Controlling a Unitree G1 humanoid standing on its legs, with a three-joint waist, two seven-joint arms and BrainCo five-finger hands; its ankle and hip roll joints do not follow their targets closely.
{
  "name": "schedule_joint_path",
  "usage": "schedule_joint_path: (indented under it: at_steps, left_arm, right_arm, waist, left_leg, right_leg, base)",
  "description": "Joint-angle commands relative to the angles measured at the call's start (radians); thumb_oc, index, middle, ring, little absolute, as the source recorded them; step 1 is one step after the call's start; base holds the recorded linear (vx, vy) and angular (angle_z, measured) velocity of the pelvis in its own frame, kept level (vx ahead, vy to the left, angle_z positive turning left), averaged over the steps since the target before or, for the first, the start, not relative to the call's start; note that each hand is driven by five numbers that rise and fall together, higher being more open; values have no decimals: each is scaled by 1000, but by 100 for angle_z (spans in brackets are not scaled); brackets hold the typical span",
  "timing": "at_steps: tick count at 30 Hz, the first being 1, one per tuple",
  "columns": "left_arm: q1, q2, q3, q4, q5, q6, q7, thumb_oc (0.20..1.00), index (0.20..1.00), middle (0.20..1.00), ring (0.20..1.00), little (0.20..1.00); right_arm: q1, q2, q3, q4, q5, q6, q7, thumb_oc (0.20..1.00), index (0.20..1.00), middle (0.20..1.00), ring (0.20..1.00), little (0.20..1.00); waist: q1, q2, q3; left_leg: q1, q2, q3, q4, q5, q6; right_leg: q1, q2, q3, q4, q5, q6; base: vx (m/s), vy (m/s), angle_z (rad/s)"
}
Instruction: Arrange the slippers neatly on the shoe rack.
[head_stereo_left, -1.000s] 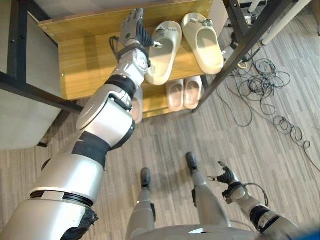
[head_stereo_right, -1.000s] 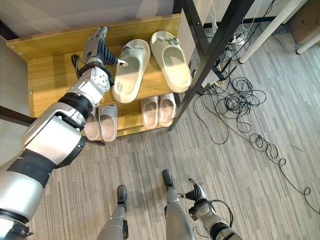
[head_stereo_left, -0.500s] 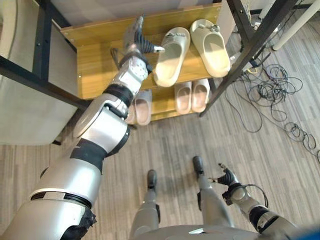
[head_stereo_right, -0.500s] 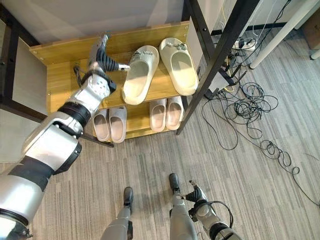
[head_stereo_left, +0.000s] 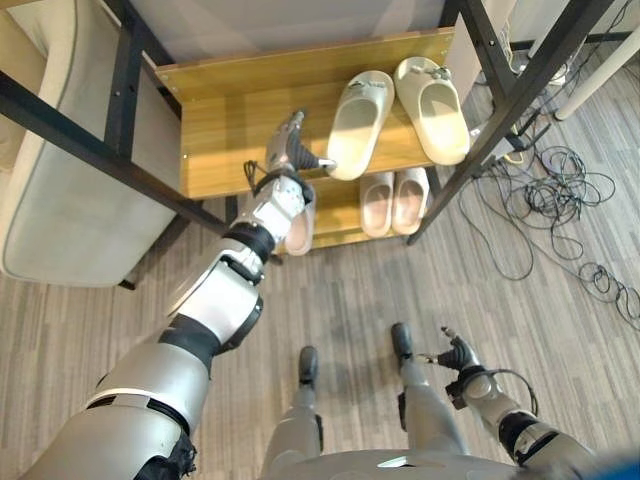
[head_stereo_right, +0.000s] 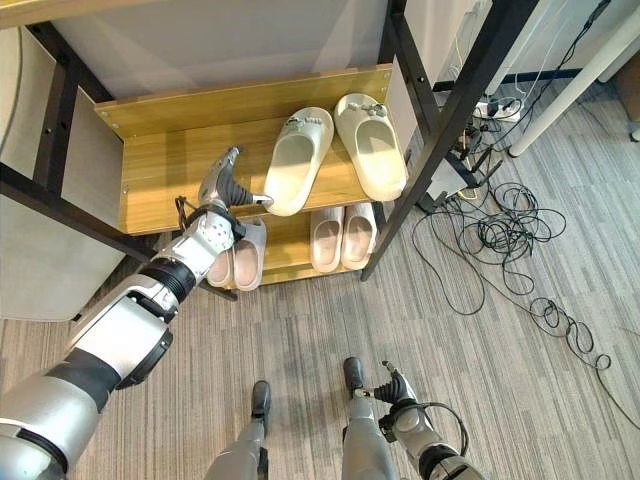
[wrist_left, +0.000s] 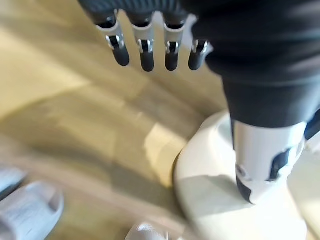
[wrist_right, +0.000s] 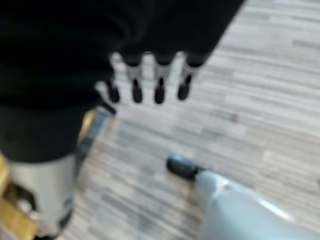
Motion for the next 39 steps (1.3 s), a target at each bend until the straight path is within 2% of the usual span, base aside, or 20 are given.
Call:
schedule_joint_path:
  at_steps: [1, 12, 29, 39]
  left_arm:
    - [-105, 24, 55, 41, -36, -50, 12, 1000, 1000, 1000, 1000, 1000]
    - [-2, -24, 68, -62, -84, -78, -17, 1000, 1000, 1000, 1000, 1000]
    - [-4, -132, 33, -107, -143, -97, -49, 1000, 1000, 1000, 1000, 1000]
    - [-26, -157, 21, -102, -195, -106, -75, 1000, 1000, 1000, 1000, 1000]
  right_arm:
    - [10, -13, -21, 11, 10, 0, -10, 1000, 1000, 1000, 1000, 1000]
    - [28, -8, -45, 16, 9, 9, -13, 1000, 1000, 1000, 1000, 1000]
    - [21, -9, -42, 16, 14, 15, -15, 1000, 1000, 1000, 1000, 1000]
    - [26, -16, -44, 21, 18, 17, -13, 1000, 1000, 1000, 1000, 1000]
  waist:
    - [21, -2, 4]
    - [30, 6, 4]
    - [20, 26, 12]
    - [10, 37, 14]
  left_leg:
    - [-67, 42, -19, 2, 30, -56]
    - [-68, 35, -25, 2, 35, -54]
    - [-74, 35, -20, 2, 43, -54]
    - [-75, 38, -13, 2, 45, -54]
  right_leg:
    - [109, -107, -84, 3, -86, 121]
    - [117, -109, -90, 5, -90, 118]
    - [102, -110, -76, 7, -85, 115]
    - [93, -108, -64, 8, -86, 114]
  base:
    - [0, 0, 0]
    - [-9, 3, 3]
    - [0, 0, 0]
    - [8, -6, -2]
